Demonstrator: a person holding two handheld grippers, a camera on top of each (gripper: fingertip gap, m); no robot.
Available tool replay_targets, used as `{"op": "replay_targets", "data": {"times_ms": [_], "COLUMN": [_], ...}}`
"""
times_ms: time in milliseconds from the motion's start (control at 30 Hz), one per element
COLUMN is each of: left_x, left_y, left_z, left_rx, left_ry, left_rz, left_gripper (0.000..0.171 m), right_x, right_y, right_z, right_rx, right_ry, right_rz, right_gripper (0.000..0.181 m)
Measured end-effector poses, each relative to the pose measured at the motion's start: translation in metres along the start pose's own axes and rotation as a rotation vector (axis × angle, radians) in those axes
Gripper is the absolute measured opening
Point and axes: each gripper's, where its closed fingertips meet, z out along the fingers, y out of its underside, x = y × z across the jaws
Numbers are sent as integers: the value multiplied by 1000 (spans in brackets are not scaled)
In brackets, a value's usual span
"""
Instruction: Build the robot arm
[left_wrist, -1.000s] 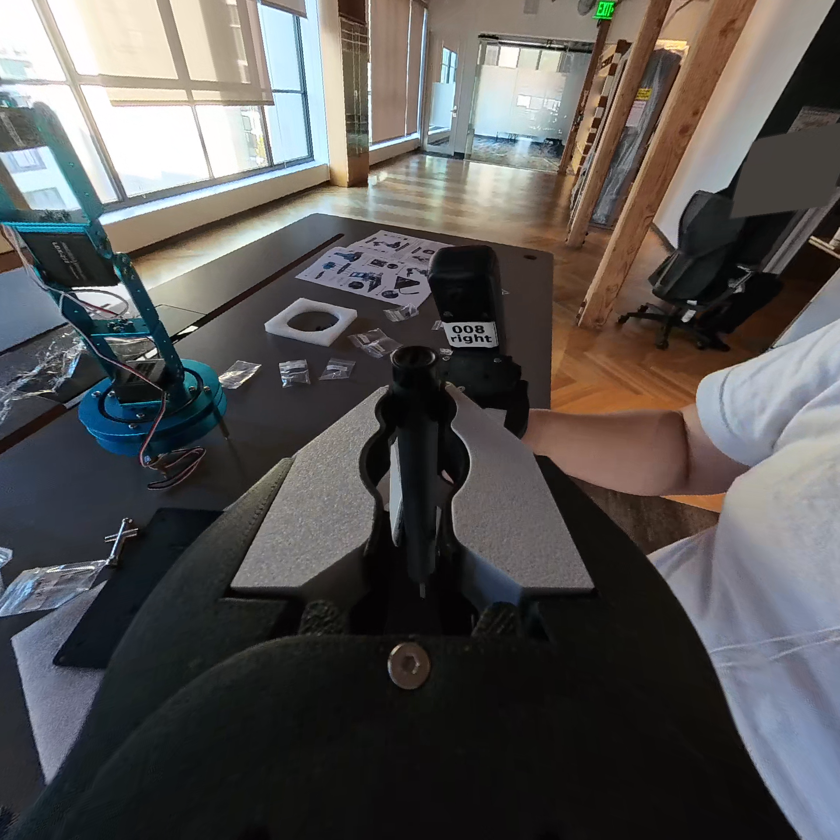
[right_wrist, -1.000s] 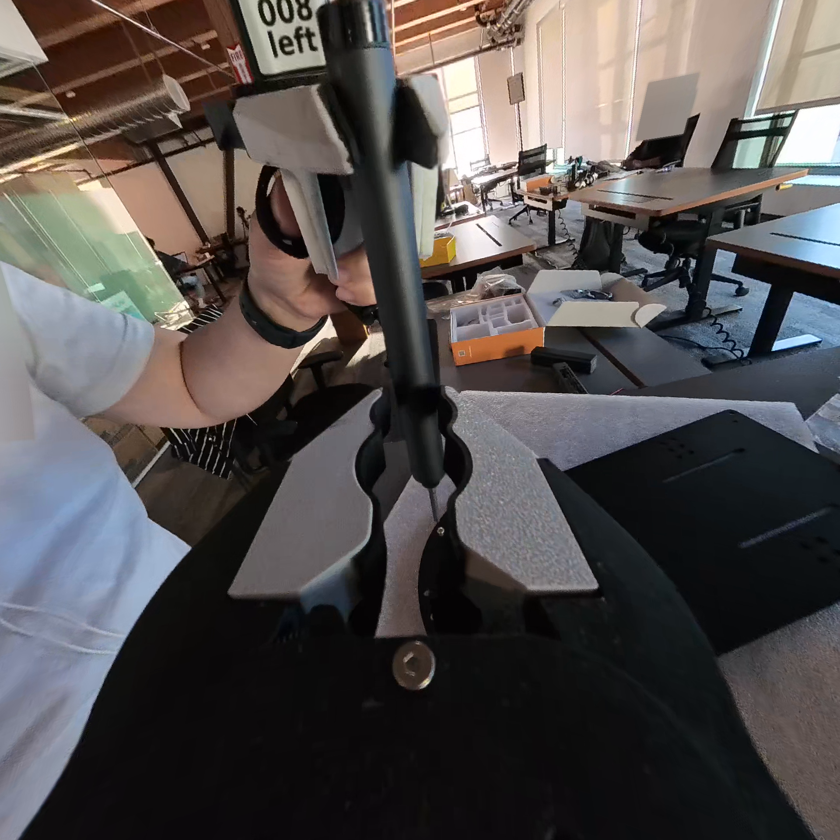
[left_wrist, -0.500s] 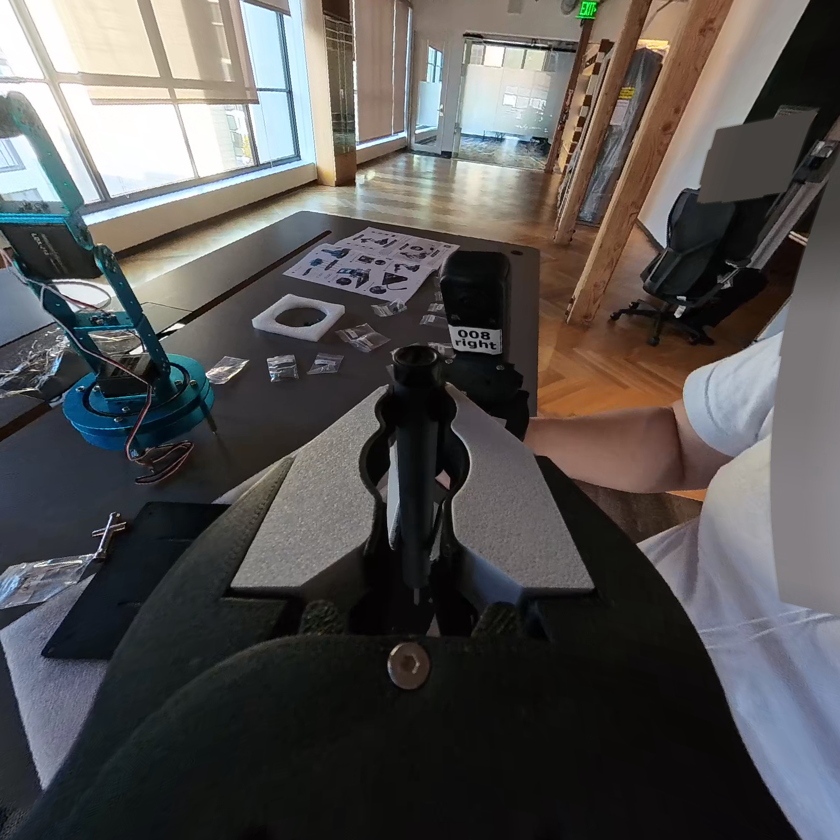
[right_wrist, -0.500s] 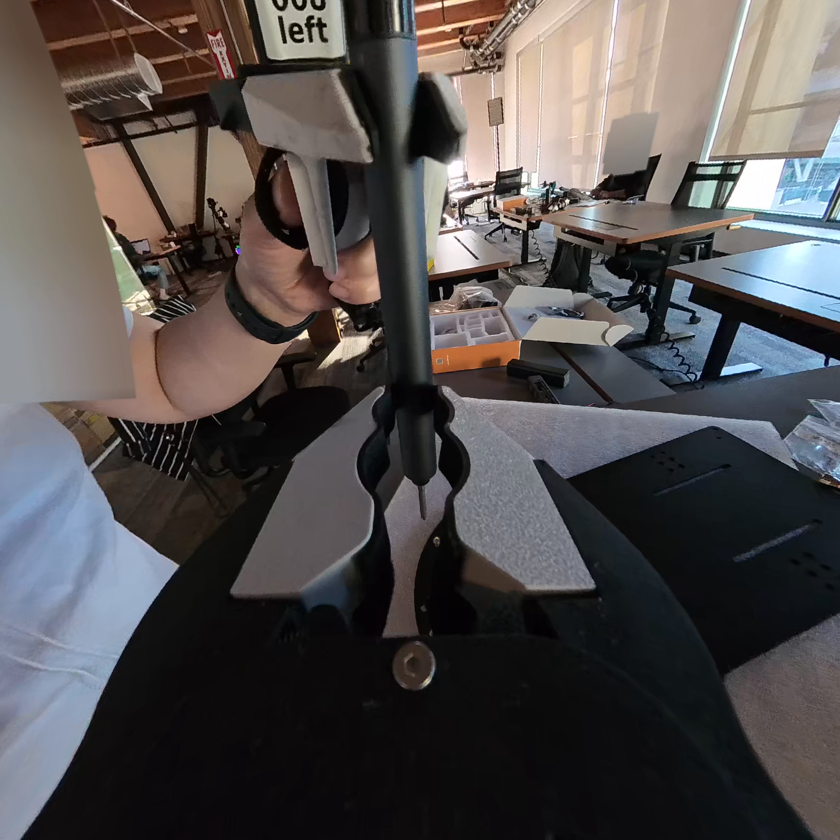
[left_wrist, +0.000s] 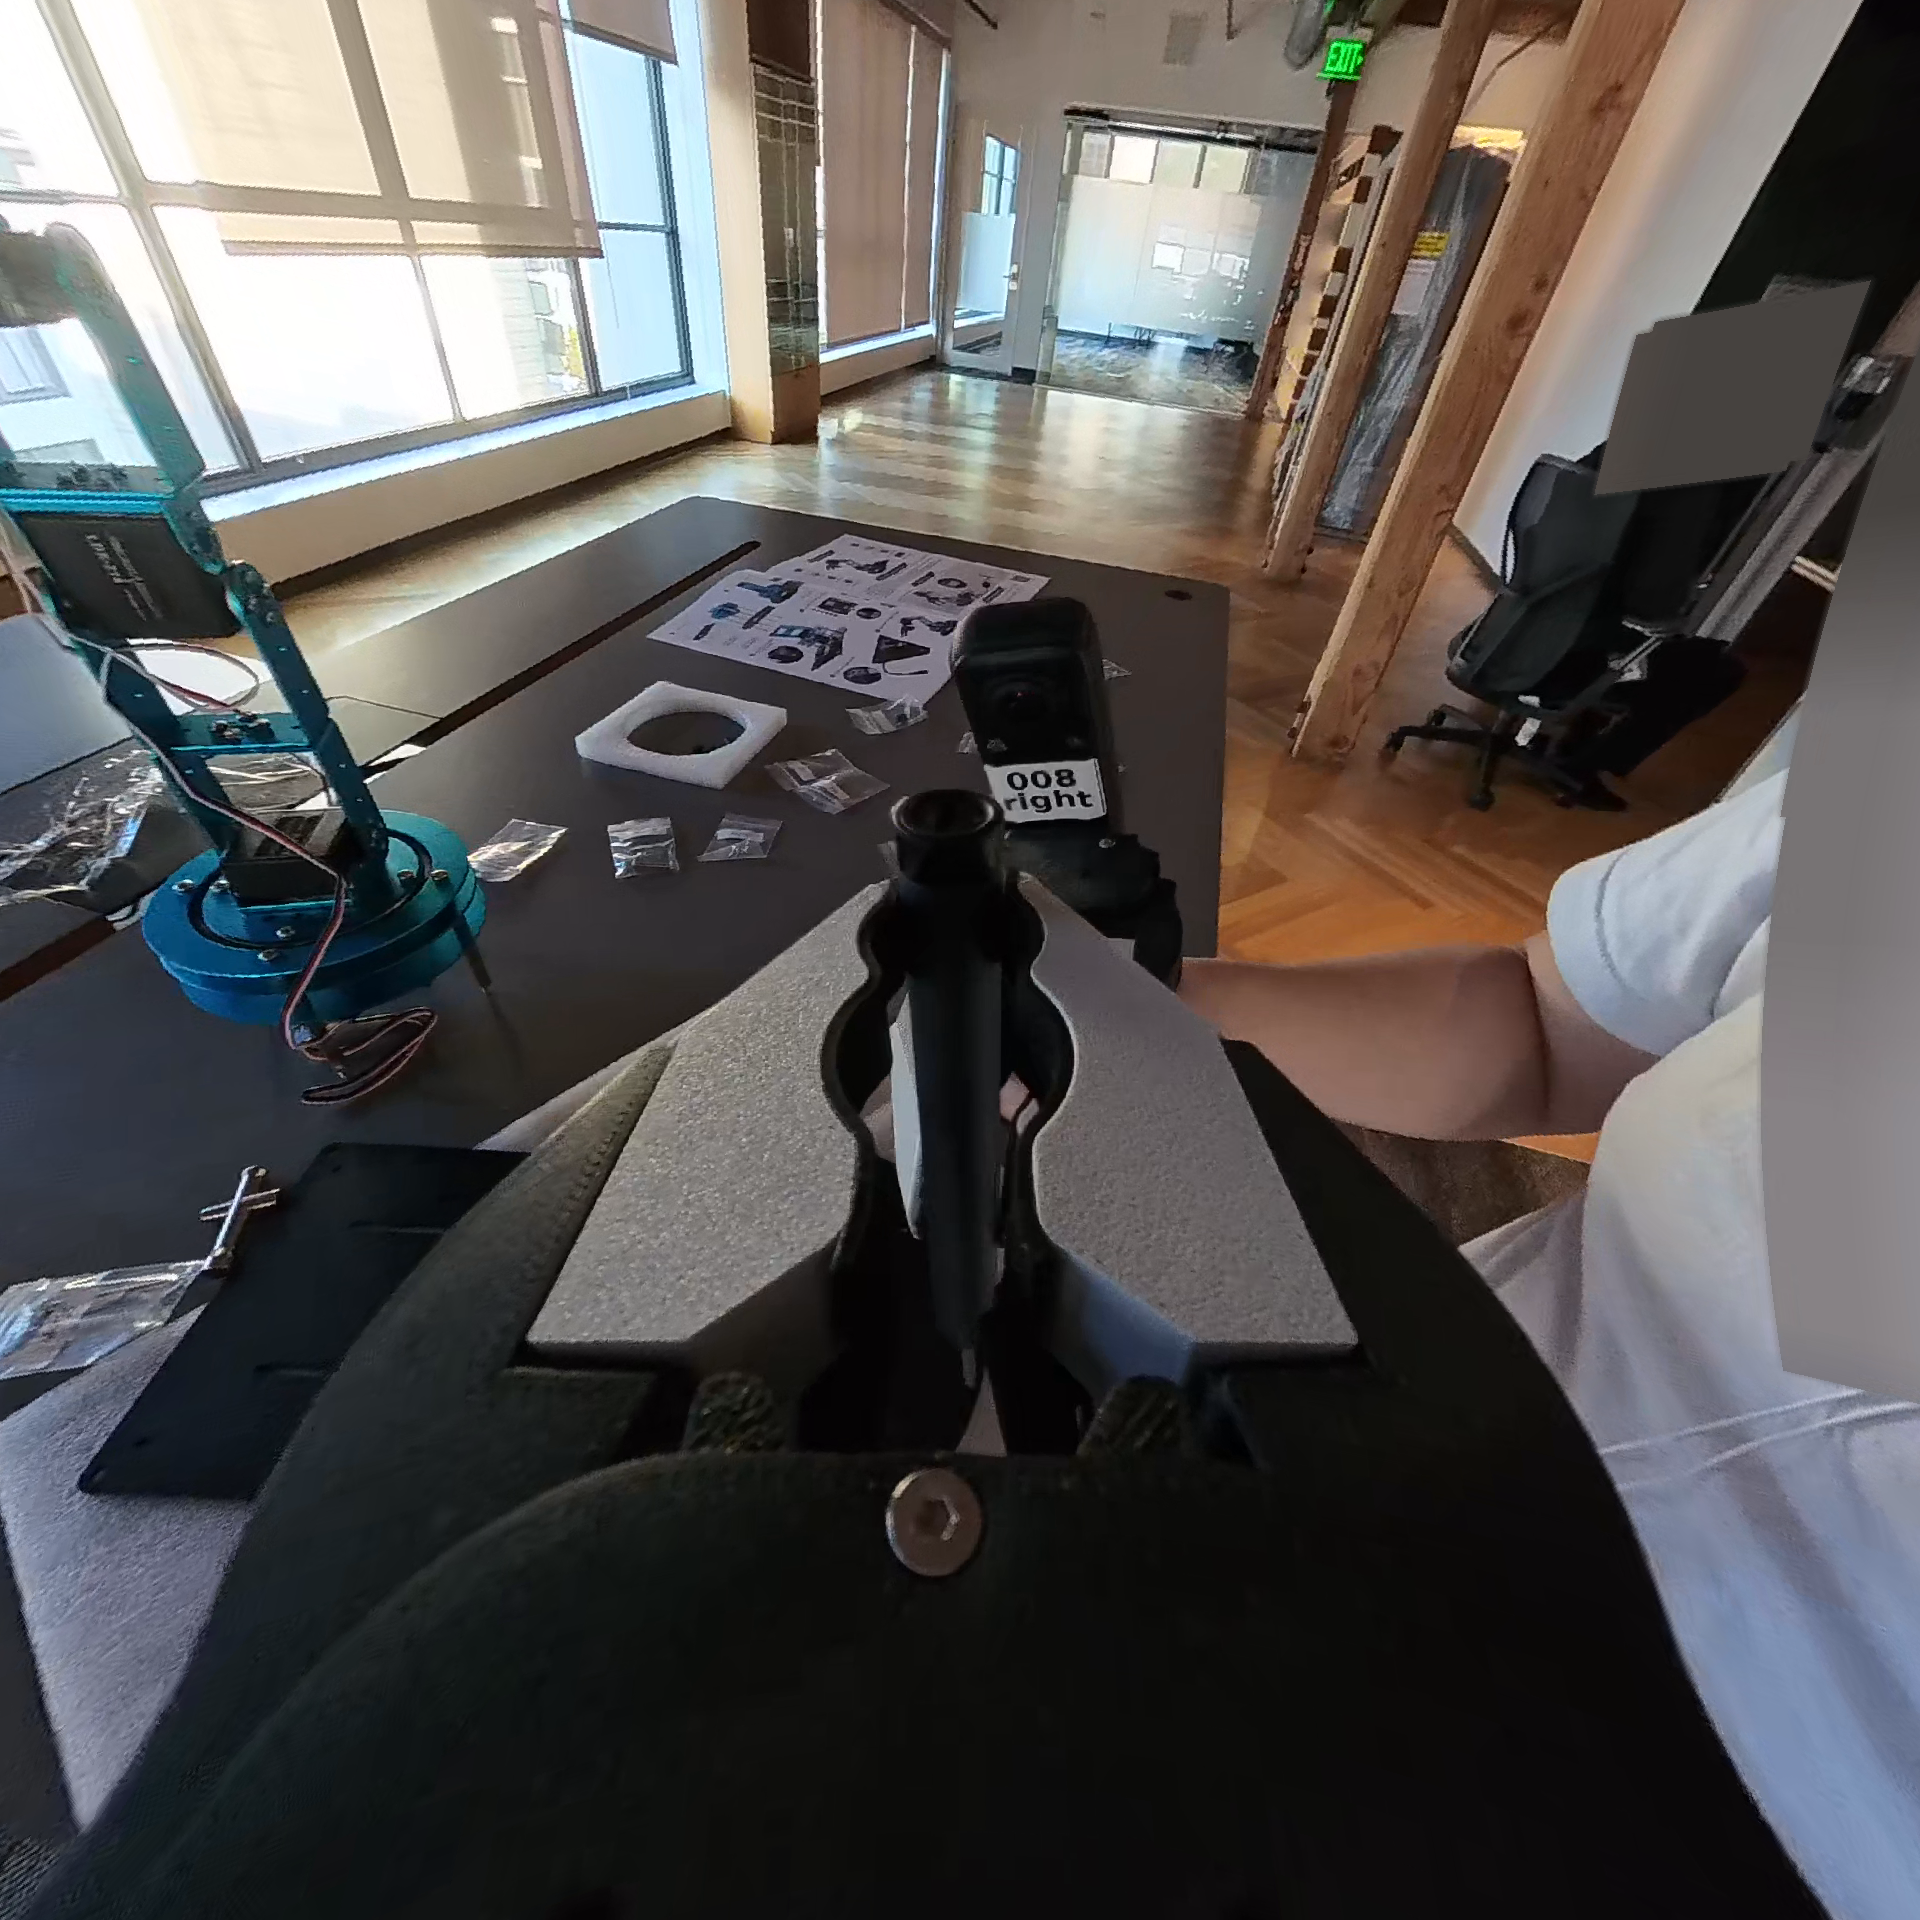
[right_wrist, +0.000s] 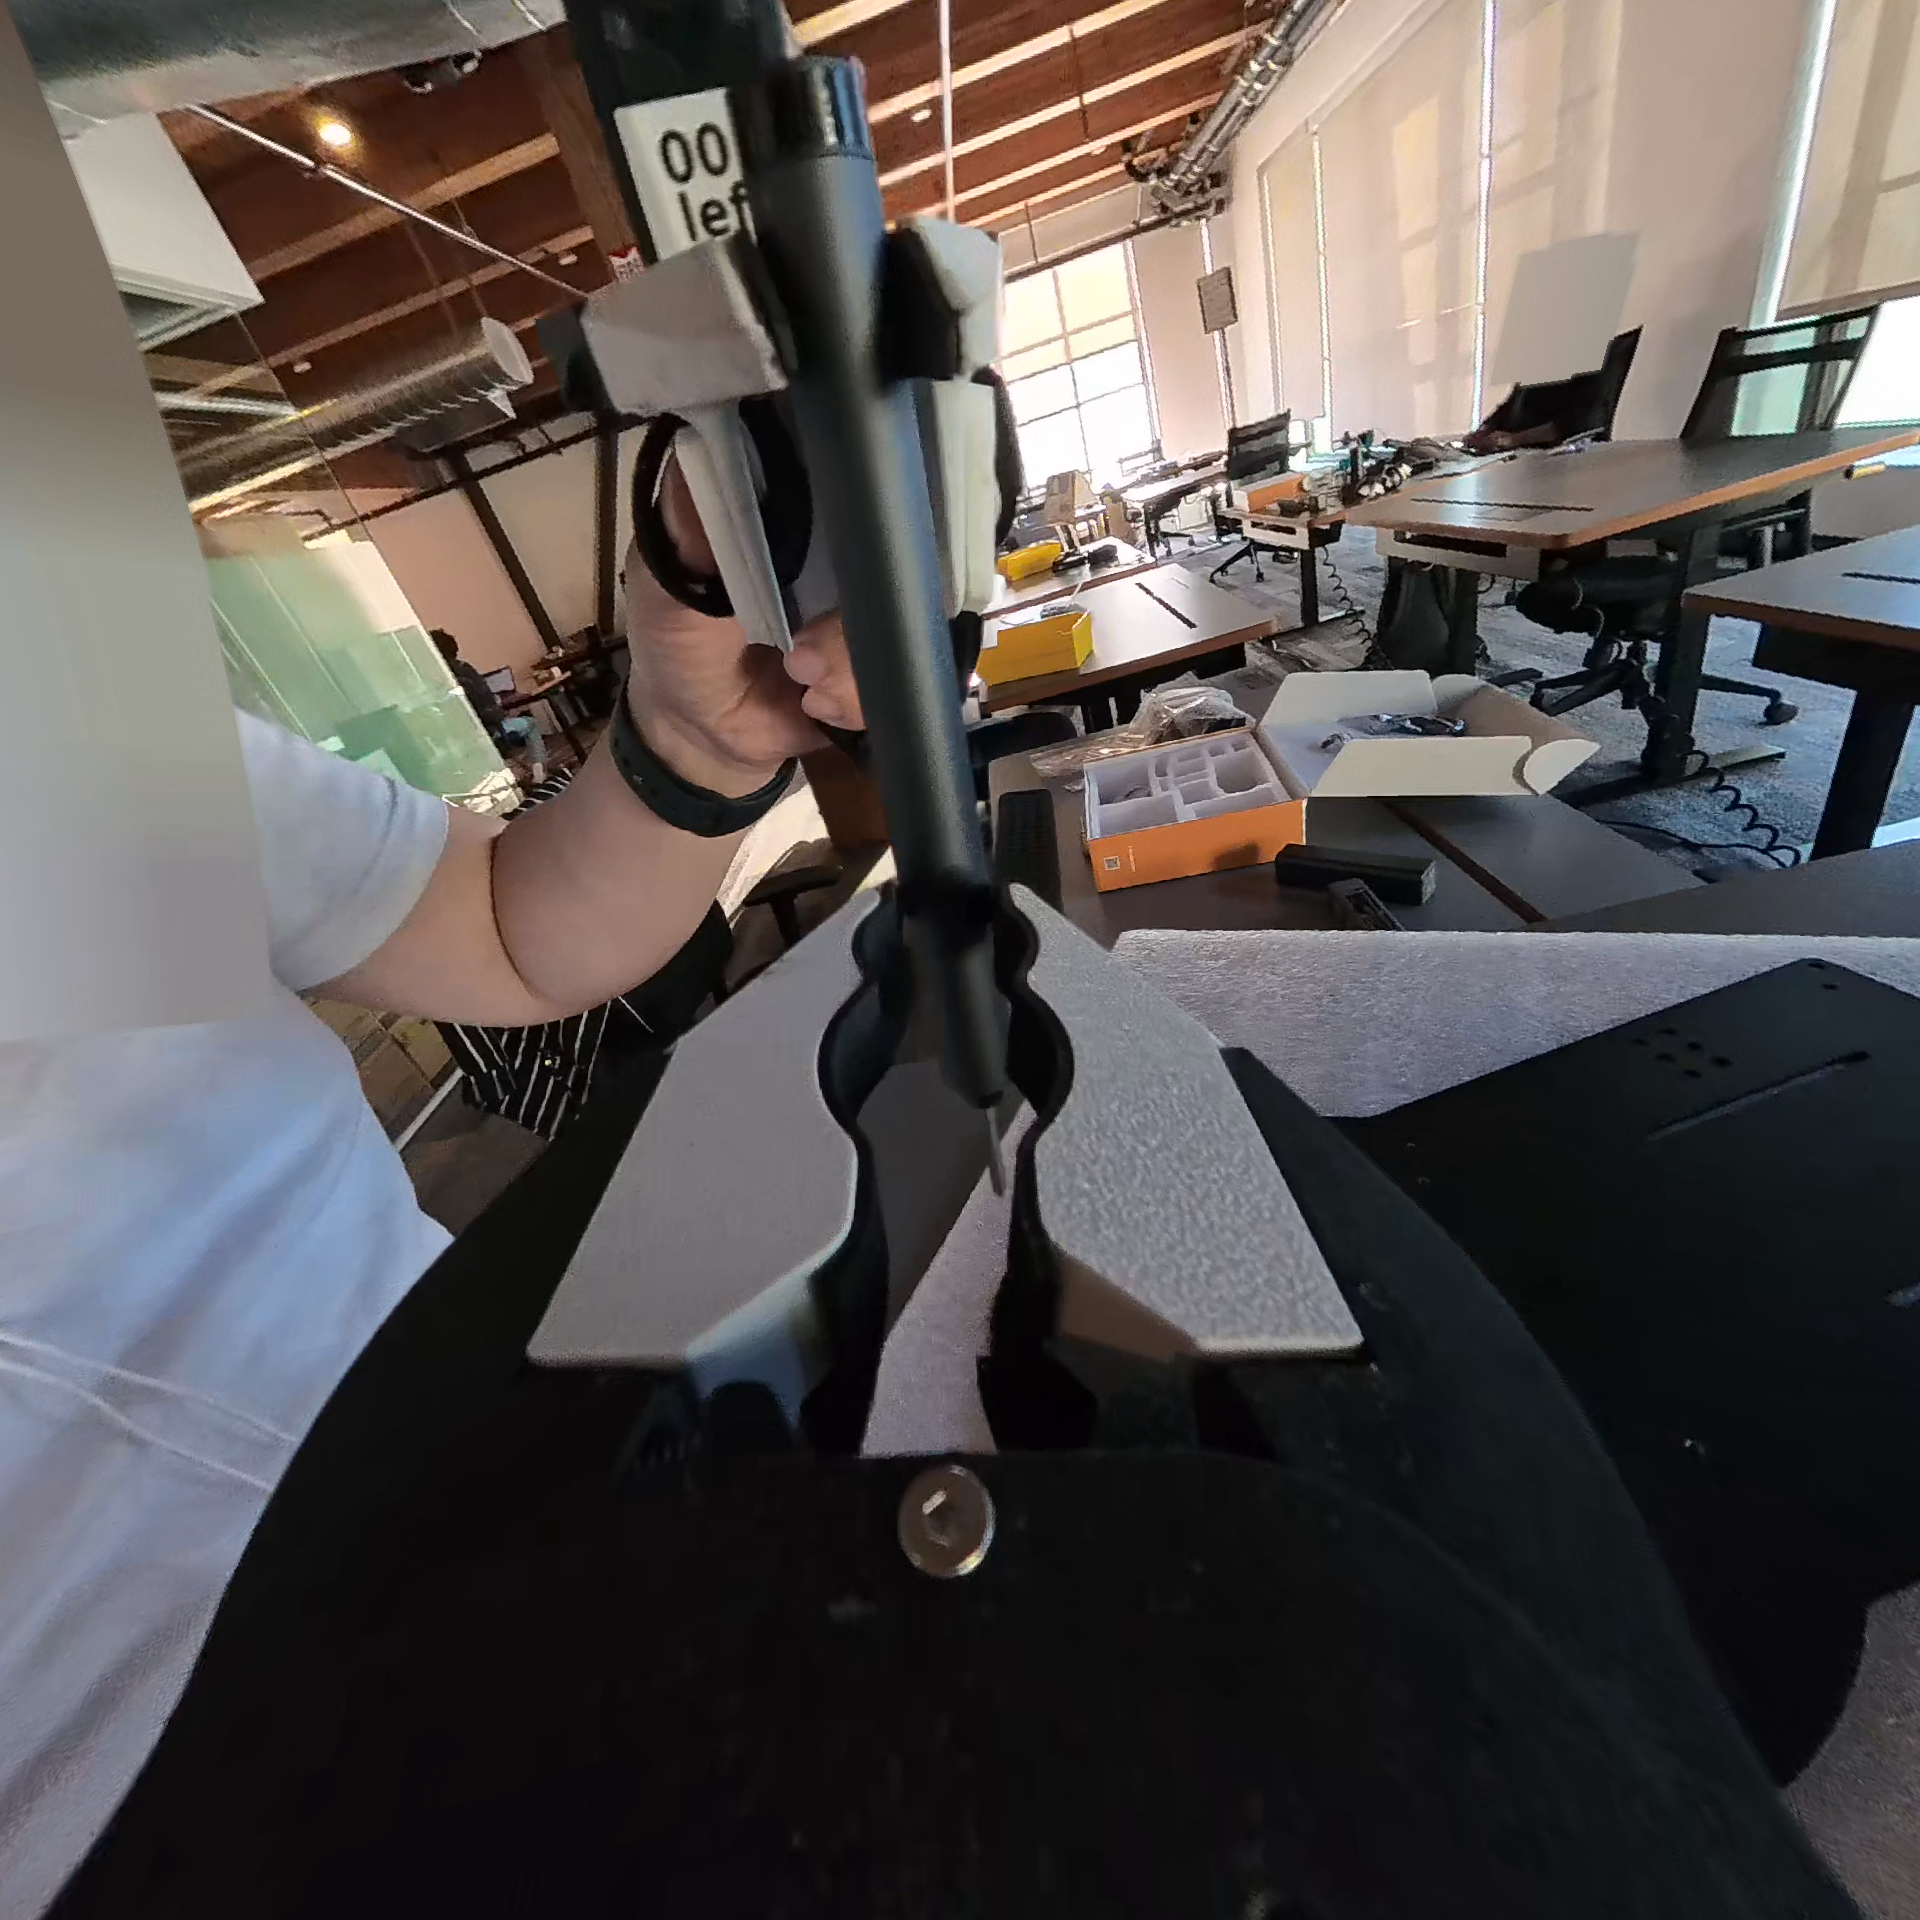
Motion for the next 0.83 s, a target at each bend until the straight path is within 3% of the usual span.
{"op": "replay_targets", "data": {"times_ms": [200,833], "left_x": [1,-3], "left_y": [0,28], "left_z": [2,-7], "left_rx": [4,-32], "left_ry": [-16,-81], "left_rz": [1,32], "left_gripper": [16,16], "right_x": [2,11], "right_y": [-1,23], "right_z": [-3,8], "right_rx": [12,-21], "right_ry": [18,56], "right_rz": [53,-53], "right_gripper": [15,15]}}
